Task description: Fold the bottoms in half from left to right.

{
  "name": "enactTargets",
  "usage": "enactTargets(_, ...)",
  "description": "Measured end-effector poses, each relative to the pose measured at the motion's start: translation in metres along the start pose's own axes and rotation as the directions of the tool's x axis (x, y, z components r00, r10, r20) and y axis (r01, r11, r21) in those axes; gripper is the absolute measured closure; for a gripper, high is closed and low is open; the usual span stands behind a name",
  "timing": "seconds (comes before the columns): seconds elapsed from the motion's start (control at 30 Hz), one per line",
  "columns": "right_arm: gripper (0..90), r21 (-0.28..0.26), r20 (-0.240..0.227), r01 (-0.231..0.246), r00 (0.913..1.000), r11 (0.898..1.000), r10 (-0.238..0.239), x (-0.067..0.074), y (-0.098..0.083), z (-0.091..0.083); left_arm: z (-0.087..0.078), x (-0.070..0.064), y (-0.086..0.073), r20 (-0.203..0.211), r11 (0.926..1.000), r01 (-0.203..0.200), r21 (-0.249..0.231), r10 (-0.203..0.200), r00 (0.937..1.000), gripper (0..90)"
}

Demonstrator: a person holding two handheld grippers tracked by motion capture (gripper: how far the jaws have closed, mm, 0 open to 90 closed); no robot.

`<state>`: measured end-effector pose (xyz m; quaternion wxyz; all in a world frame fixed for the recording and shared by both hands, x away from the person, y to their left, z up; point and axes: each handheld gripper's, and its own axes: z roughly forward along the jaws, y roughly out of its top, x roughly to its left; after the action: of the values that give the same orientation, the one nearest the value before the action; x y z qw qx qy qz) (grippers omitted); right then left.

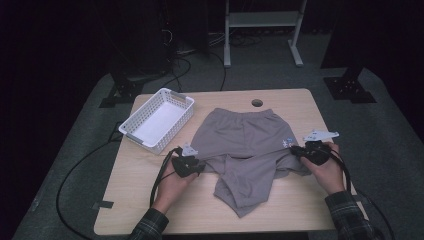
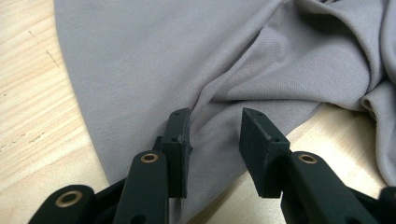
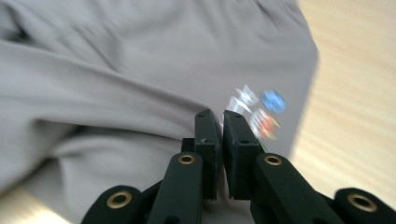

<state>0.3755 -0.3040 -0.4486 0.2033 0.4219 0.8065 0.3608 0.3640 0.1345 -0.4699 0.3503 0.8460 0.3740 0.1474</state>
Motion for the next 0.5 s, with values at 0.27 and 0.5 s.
enactTargets(0.27,65.1,-0.090,-0.062,0.003,0.9980,0.996,-0.008,0.017,0.011,-0.014,0.000,0.000,-0.001,-0.007,1.0000,0.003,-0.007,-0.003,1.0000,62.7)
enactTargets(0.5,61.1,-0.108,-0.265,0.115,0.9541,0.988,-0.140,0.093,0.031,-0.005,0.000,0.000,-0.002,-0.008,0.9999,0.007,-0.010,-0.007,0.9999,62.7)
